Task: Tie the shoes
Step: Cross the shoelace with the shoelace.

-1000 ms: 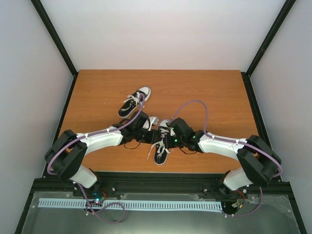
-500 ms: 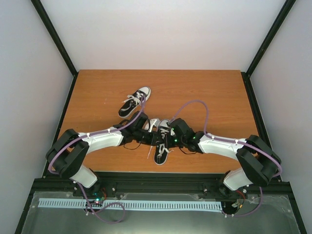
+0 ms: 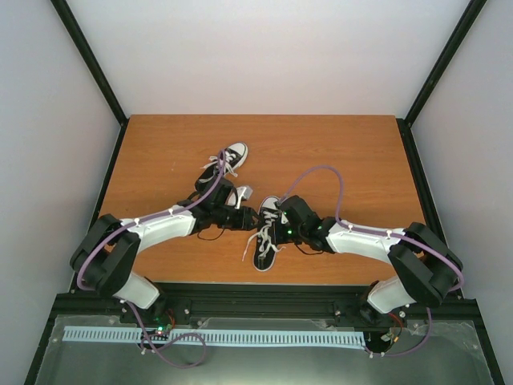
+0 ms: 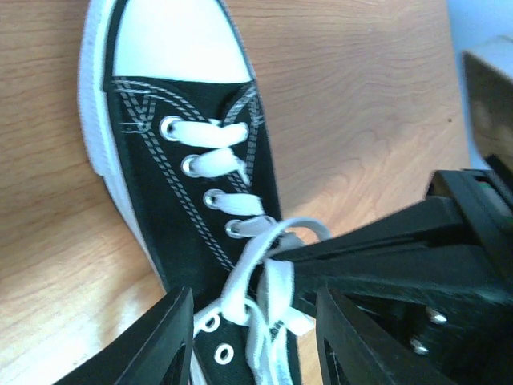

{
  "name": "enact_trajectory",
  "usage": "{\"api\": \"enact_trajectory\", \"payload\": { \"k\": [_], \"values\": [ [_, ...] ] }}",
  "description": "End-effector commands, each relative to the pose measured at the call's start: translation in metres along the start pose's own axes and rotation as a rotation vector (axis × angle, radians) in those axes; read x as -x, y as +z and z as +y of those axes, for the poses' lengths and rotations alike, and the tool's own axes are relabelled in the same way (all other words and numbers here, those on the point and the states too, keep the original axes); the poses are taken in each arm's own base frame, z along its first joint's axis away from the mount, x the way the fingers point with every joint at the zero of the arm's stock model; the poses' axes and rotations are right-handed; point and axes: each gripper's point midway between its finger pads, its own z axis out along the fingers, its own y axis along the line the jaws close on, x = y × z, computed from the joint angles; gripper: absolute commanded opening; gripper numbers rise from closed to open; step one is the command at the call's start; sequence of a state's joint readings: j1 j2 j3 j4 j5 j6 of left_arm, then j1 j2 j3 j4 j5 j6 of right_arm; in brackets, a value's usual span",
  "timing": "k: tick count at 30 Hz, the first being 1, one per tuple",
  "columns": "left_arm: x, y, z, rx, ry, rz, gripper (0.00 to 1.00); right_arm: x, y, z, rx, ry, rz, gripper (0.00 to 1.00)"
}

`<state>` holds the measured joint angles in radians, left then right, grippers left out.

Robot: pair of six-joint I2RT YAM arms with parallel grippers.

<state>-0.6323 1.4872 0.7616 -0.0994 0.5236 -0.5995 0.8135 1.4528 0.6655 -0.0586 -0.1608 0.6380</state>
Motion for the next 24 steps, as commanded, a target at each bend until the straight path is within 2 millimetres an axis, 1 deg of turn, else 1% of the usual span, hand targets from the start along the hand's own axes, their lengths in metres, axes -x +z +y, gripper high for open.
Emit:
{"api": "enact_trajectory", "payload": {
  "k": [1,5,10,14,18,24],
  "values": [
    [0.011,0.008,0.014,0.053,-0.058,0.001,0.42,0.001,-0.003,-0.001,-0.006,0.003,-0.020,0.03],
    [0.012,0.016,0.027,0.093,-0.078,0.008,0.35,0.001,-0.003,0.000,-0.003,0.003,-0.020,0.03],
    [0.014,0.018,0.034,0.121,-0.073,0.000,0.34,0.000,-0.003,0.000,-0.001,0.002,-0.018,0.03],
    [0.012,0.023,0.036,0.123,-0.065,0.016,0.33,0.000,-0.002,0.000,-0.002,0.002,-0.016,0.03],
    [0.008,0.028,0.029,0.068,-0.032,0.051,0.32,-0.001,-0.001,-0.001,-0.005,0.005,-0.012,0.03],
    [0.002,0.026,0.017,-0.003,0.018,0.067,0.30,-0.002,0.001,-0.006,-0.037,0.015,0.003,0.03]
  ]
}}
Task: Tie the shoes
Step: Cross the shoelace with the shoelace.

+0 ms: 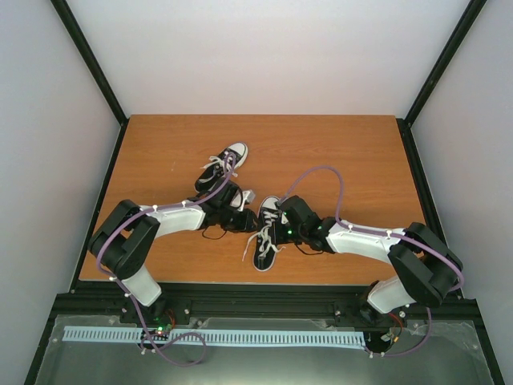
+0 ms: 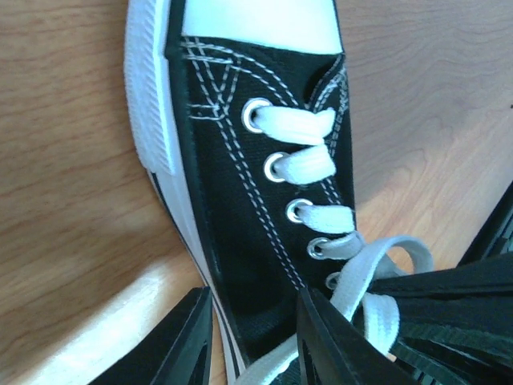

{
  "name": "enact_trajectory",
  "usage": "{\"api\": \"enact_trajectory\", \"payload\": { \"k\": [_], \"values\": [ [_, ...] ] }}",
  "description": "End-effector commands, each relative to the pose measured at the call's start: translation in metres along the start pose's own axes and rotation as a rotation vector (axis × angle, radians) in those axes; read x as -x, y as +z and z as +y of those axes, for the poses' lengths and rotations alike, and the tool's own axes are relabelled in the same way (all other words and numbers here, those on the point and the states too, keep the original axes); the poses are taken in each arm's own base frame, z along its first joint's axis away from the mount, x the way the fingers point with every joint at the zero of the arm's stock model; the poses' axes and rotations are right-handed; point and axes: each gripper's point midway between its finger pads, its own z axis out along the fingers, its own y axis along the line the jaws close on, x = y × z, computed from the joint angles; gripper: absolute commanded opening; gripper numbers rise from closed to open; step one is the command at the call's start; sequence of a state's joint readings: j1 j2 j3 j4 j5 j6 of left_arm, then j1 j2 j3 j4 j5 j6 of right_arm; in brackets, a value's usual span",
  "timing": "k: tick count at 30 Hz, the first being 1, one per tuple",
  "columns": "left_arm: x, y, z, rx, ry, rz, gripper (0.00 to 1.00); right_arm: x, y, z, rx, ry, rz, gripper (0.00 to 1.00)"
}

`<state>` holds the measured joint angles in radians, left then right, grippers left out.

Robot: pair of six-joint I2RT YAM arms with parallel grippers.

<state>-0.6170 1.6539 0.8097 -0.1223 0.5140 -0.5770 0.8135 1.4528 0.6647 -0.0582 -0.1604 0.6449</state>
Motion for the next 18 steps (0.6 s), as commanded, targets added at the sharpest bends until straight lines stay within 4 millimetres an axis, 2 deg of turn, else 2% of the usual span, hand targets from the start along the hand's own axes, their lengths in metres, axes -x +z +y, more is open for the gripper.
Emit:
{"api": "enact_trajectory", "payload": {
  "k": [1,11,18],
  "values": [
    [0.008,-0.006,-0.020,-0.088,0.083,-0.019,0.30,-0.002,0.001,-0.007,-0.043,0.013,0.004,0.03],
    [-0.004,-0.001,-0.026,-0.171,0.095,0.022,0.31,-0.007,0.006,-0.016,-0.080,0.037,0.020,0.03],
    [-0.005,0.000,-0.029,-0.196,0.089,0.019,0.31,-0.010,0.009,-0.018,-0.086,0.042,0.032,0.03]
  ]
}}
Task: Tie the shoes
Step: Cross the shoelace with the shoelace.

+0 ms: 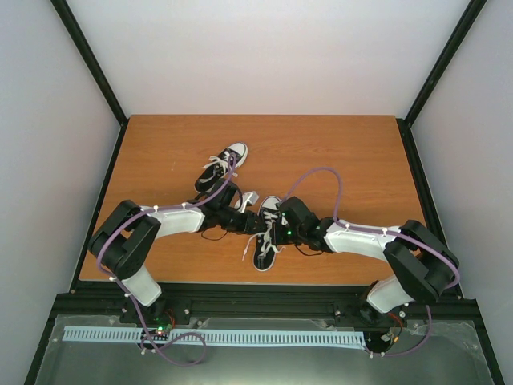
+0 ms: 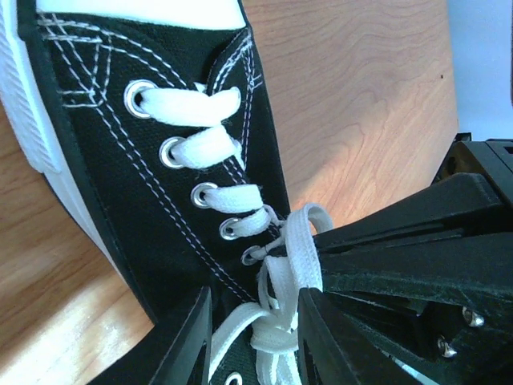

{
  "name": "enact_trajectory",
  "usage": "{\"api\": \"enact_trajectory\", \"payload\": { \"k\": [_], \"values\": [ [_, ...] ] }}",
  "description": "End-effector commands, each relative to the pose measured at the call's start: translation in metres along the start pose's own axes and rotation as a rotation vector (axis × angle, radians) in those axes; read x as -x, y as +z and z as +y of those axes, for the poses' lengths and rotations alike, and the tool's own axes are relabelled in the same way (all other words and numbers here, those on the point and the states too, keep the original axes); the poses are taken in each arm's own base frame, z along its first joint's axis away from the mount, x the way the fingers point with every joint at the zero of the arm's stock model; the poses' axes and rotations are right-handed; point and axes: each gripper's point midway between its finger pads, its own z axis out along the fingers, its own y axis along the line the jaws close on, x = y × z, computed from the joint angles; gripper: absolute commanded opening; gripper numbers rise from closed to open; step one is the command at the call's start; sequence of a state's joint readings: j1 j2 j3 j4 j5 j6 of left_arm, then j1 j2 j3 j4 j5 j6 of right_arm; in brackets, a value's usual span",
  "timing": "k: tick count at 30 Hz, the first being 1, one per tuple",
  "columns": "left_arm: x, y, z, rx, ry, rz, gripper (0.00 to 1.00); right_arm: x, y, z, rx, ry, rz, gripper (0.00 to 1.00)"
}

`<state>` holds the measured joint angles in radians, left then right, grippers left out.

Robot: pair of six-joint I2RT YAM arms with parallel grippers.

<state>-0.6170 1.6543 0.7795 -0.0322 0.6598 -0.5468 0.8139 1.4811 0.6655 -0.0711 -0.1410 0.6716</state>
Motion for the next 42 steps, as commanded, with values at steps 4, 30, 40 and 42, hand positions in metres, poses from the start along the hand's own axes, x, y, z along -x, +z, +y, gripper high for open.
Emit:
{"api": "enact_trajectory", "payload": {
  "k": [4,30,40,42],
  "values": [
    [0.002,0.002,-0.006,-0.060,0.026,-0.004,0.32,-0.004,0.004,-0.009,-0.041,0.011,0.009,0.03],
    [0.014,0.009,-0.018,-0.141,0.038,-0.016,0.17,0.001,-0.001,0.002,0.049,0.027,-0.031,0.03],
    [0.036,-0.013,0.003,0.091,0.022,-0.150,0.34,0.003,-0.003,-0.003,0.027,0.038,-0.049,0.03],
    [0.036,-0.014,0.007,0.117,0.010,-0.152,0.34,0.003,-0.003,-0.004,0.026,0.039,-0.049,0.03]
  ]
}}
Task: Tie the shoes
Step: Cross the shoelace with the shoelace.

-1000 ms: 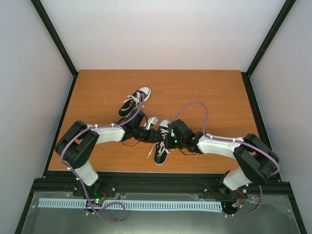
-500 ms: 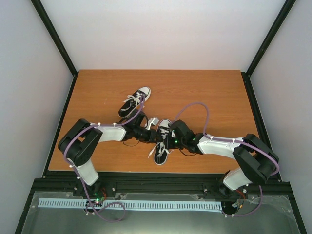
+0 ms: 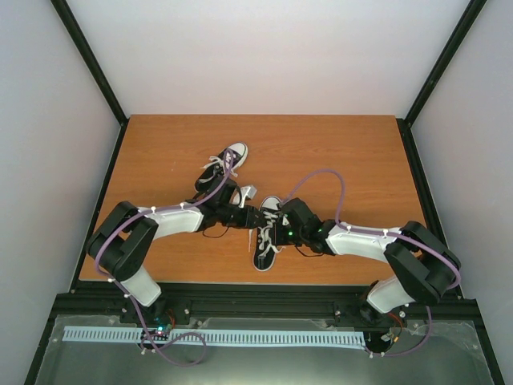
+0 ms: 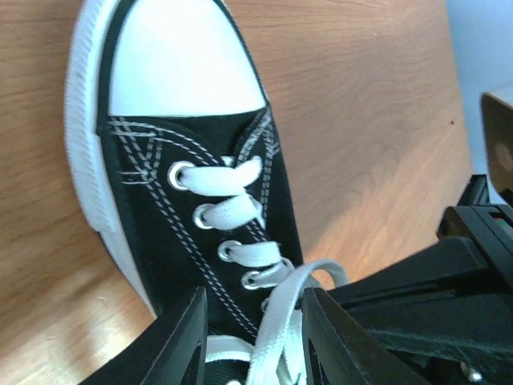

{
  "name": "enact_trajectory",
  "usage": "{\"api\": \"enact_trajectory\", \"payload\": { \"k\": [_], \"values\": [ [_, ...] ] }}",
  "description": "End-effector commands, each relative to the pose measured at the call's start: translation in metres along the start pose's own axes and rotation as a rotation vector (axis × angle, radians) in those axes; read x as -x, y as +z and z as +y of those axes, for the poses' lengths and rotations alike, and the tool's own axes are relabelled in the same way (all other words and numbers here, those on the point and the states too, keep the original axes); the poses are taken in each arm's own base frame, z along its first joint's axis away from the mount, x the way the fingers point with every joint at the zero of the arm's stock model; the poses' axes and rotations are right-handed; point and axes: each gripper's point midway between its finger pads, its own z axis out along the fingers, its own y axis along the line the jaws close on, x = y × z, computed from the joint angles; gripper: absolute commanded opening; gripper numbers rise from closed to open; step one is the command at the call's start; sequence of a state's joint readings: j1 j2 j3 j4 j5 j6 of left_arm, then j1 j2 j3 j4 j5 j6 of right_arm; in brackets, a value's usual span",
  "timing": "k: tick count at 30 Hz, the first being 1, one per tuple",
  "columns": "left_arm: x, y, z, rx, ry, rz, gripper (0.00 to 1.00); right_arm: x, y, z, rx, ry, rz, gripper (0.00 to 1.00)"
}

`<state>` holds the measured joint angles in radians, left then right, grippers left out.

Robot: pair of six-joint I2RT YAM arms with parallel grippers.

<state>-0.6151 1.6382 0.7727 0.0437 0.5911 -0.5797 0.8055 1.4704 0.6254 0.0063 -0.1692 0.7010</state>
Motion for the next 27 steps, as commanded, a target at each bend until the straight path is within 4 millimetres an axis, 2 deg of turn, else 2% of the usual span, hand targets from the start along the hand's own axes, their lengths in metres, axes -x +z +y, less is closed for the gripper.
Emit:
{"api": "enact_trajectory", "payload": {
  "k": [1,7,13,16,27],
  "values": [
    [0.015,-0.007,0.011,0.106,-0.007,-0.047,0.33,0.002,-0.003,-0.007,-0.023,0.010,-0.026,0.03],
    [0.010,0.002,0.021,0.132,-0.035,0.003,0.30,0.002,-0.002,-0.006,-0.020,0.012,-0.025,0.03],
    [0.010,0.003,0.011,0.085,0.016,0.020,0.26,0.002,-0.002,-0.007,-0.024,0.014,-0.024,0.03],
    [0.007,0.006,0.013,0.088,0.023,0.050,0.22,0.003,-0.003,-0.006,-0.021,0.015,-0.026,0.03],
    [-0.004,0.010,0.022,0.125,-0.001,0.123,0.20,0.004,-0.006,-0.006,-0.024,0.014,-0.032,0.03]
  ]
}}
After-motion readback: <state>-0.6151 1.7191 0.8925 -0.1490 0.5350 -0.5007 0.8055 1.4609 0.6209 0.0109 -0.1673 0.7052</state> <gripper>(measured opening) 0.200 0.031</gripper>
